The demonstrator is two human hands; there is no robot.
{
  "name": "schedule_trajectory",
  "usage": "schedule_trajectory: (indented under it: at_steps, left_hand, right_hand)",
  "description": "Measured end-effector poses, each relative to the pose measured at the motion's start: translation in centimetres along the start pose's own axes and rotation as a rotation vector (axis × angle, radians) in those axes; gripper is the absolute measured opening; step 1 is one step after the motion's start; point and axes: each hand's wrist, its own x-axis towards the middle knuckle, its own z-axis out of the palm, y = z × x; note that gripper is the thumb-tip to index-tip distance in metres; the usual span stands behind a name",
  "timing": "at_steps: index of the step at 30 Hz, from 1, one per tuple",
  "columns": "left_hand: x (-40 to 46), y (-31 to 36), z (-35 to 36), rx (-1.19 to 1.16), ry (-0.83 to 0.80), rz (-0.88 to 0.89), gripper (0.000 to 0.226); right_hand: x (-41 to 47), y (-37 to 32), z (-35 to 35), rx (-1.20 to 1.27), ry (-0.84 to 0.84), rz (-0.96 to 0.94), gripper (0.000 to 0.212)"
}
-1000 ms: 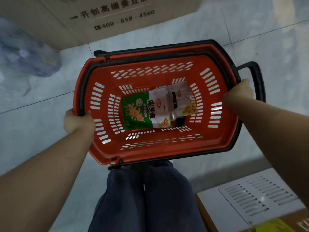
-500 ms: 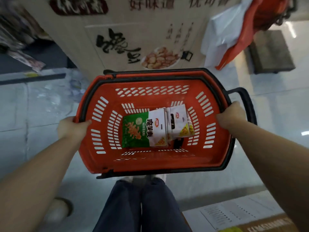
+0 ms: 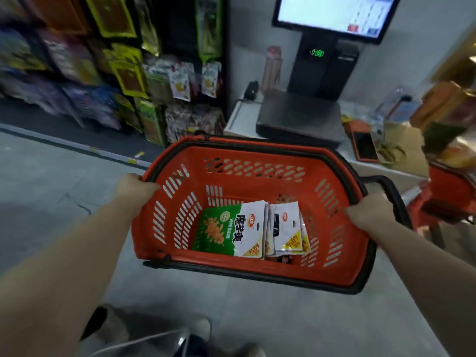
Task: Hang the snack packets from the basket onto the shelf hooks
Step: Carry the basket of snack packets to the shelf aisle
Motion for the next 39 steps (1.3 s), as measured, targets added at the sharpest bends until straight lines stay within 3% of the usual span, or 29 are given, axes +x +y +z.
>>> schedule_trajectory:
  at_steps: [4, 11, 17, 26, 33, 39]
  left_hand:
    - [0.2, 0.8, -6.2, -0.032, 0.117, -0.029, 0.019]
    - [6.4, -2.0, -17.3, -0.050, 0.304, -0.217, 0.036]
    - [11.4, -4.2, -26.3, -0.113, 0.431, -0.295, 0.036]
    - [18.1, -8.3, -37.6, -0.349, 0.705, -0.487, 0.025]
    - [26.6, -8.7, -43.6, -0.429, 0.891, -0.613, 0.023]
    - [34.2, -9.4, -47.6, -0.471, 1.020, -0.730, 0.025]
  right_hand:
    - [0.4, -7.2, 0.2, -0.051, -0.037, -0.175, 0.035]
    - [0.7, -23.9, 3.8, -0.101, -0.132, -0.405, 0.031]
    - [-0.3, -40.3, 7.9, -0.238, -0.156, -0.670, 0.021]
    - [-4.6, -64.4, 15.5, -0.126, -0.263, -0.869, 0.054]
    - [-6.2, -82.4, 23.4, -0.101, -0.355, -1.054, 0.042]
    - [-8.7, -97.3, 29.0, -0.118, -0.457, -1.208, 0.063]
